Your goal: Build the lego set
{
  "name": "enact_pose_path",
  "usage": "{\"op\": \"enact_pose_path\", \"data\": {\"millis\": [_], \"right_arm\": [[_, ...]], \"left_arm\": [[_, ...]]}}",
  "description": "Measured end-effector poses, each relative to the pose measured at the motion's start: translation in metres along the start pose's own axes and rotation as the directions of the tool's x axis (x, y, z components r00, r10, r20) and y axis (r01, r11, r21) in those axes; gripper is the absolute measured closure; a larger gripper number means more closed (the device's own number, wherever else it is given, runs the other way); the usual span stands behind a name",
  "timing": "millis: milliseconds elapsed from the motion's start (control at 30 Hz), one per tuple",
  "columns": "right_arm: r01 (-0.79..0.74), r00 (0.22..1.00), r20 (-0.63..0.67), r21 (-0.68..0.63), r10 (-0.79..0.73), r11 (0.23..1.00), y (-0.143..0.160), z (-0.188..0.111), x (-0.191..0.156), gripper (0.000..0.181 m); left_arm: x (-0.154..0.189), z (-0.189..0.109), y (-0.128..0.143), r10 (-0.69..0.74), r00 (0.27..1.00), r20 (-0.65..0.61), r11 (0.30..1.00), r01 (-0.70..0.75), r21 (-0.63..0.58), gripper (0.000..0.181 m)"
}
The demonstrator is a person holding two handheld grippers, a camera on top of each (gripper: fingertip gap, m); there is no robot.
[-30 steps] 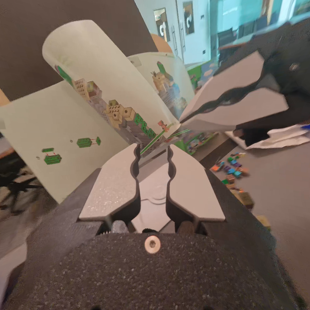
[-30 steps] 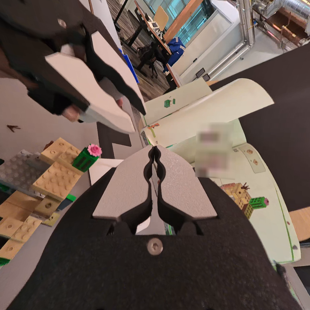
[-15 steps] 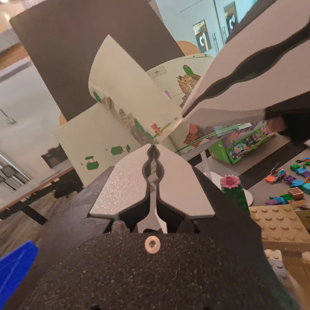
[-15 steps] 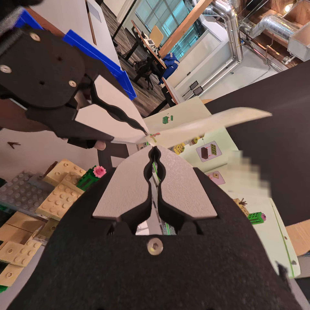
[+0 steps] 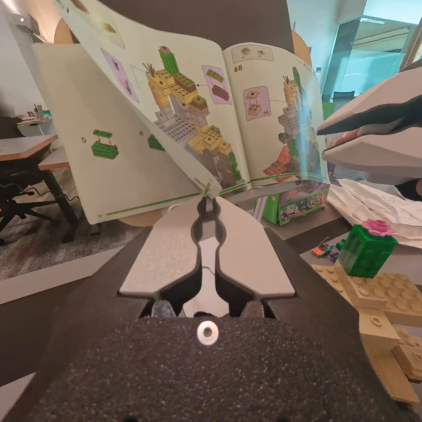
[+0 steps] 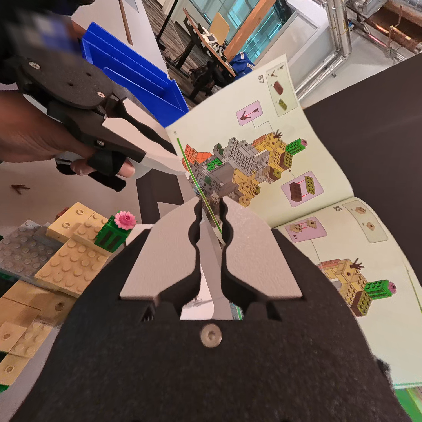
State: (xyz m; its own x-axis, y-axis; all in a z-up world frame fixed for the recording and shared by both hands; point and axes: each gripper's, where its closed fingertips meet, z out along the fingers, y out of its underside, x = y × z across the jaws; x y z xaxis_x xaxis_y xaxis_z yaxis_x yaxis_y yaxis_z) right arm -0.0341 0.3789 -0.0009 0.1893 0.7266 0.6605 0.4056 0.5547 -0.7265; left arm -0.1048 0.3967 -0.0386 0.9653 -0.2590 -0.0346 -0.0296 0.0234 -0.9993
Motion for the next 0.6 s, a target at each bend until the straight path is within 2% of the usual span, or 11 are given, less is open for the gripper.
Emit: {"op": "enact_pose_path", "data": {"millis": [33,433,600], "right_arm": [[0.002,1.0,-0.001,-0.007,-0.002,1.0,0.001,0.001,0.0,0.167],[-0.013,1.0,-0.028,-0.139,0.009,0.99,0.036,0.014,0.011,0.168],[-0.088,0.996,-0.042,-0.183,0.081,0.979,0.047,0.018,0.025,0.169]], "left_arm": [[-0.001,0.0,0.001,-0.01,1.0,-0.002,1.0,0.01,-0.002,0.176],[-0.026,-0.002,0.02,-0.091,0.996,0.015,0.994,0.092,-0.059,0.174],[-0.038,-0.028,0.051,-0.123,0.988,0.088,0.979,0.135,-0.153,0.178]]}}
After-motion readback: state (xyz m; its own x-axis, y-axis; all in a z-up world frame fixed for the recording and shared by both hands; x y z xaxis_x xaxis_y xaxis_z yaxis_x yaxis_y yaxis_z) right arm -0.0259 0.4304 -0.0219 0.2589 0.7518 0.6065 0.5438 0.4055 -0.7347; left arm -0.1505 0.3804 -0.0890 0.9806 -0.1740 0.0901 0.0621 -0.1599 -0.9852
